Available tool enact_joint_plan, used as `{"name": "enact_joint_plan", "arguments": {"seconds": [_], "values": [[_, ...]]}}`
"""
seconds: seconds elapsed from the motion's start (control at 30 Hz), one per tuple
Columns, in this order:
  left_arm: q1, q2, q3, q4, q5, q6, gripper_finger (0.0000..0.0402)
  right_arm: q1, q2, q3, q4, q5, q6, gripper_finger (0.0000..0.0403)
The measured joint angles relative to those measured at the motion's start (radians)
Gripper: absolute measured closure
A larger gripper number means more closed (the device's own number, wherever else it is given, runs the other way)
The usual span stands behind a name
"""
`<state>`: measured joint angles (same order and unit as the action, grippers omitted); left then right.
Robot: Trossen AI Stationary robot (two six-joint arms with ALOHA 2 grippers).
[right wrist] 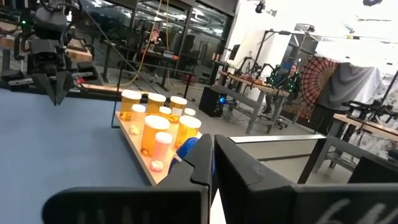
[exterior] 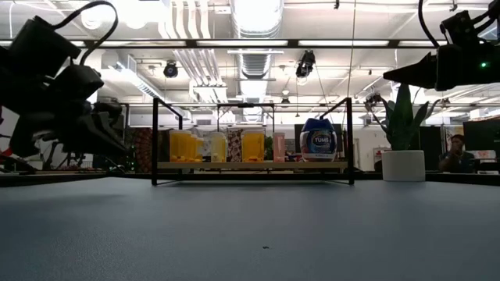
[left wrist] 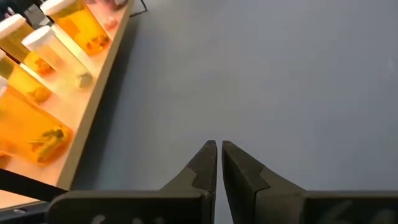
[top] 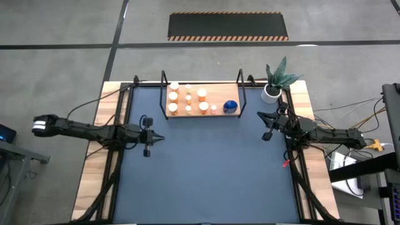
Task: Pick and place medicine bottles onto shelf by color
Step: Return to Home Position
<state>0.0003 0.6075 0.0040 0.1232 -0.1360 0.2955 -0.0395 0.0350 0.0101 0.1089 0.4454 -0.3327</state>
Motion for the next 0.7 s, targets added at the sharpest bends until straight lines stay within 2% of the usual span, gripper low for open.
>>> {"name": "enact_joint_plan", "arguments": {"seconds": [0.7], "values": [[0.000,0.173,0.000,0.000,0.000,0.000,0.0394,0.000,0.001,0.000,0.000,0.000,0.000,0.0394]]}}
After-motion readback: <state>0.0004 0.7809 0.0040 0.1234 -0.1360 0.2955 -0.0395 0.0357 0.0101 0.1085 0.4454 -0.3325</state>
